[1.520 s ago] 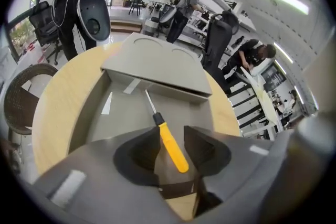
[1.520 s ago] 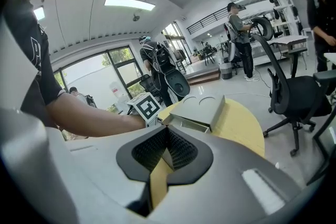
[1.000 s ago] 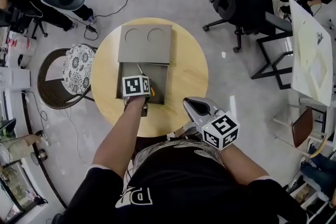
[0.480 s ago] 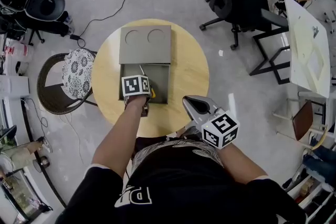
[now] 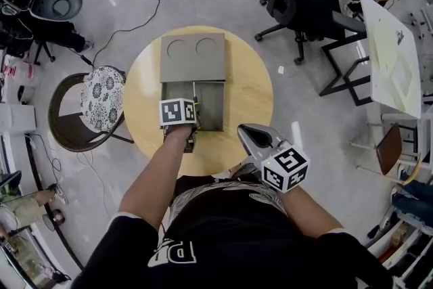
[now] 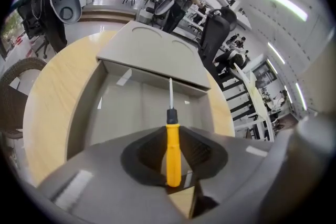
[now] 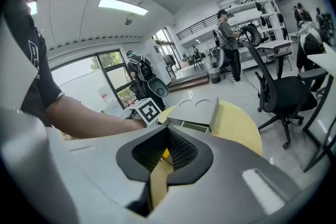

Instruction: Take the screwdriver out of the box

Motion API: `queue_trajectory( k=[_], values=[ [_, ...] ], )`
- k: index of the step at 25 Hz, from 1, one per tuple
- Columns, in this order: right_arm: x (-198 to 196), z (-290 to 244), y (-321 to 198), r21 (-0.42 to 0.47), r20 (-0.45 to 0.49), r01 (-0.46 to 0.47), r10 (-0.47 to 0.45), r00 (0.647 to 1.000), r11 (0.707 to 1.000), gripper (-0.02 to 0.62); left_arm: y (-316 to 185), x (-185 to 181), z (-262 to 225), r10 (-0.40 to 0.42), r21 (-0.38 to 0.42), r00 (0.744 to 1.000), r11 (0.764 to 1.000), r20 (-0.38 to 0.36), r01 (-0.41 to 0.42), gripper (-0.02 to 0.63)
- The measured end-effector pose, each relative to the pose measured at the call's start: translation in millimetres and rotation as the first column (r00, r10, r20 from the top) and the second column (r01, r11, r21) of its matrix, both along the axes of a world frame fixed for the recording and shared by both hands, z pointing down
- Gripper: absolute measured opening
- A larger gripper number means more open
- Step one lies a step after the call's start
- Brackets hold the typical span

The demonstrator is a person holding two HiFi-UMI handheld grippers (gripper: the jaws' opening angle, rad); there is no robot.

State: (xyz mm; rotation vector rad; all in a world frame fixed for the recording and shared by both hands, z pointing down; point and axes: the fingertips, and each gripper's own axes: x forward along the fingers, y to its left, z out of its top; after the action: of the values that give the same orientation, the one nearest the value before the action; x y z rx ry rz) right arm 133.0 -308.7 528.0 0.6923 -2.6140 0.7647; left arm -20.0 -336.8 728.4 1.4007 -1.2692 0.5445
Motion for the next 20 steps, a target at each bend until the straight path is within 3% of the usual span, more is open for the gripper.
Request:
queue_trajectory(
  k=[11,20],
  values=[
    [-23,-19,19,0.049,0.019,-0.009,0.008,1.000,0.999,0.000,-2,-8,-45,0.092,0.134,0.996,0.987,0.009,-0.092,0.137],
    [-52,-41,27,0.110,0.061,-0.029,0.023,0.998,0.994,0.000,10,-22,-111,0.202,0.283,0.978,0.936,0.058,-0.210,0.138]
  ],
)
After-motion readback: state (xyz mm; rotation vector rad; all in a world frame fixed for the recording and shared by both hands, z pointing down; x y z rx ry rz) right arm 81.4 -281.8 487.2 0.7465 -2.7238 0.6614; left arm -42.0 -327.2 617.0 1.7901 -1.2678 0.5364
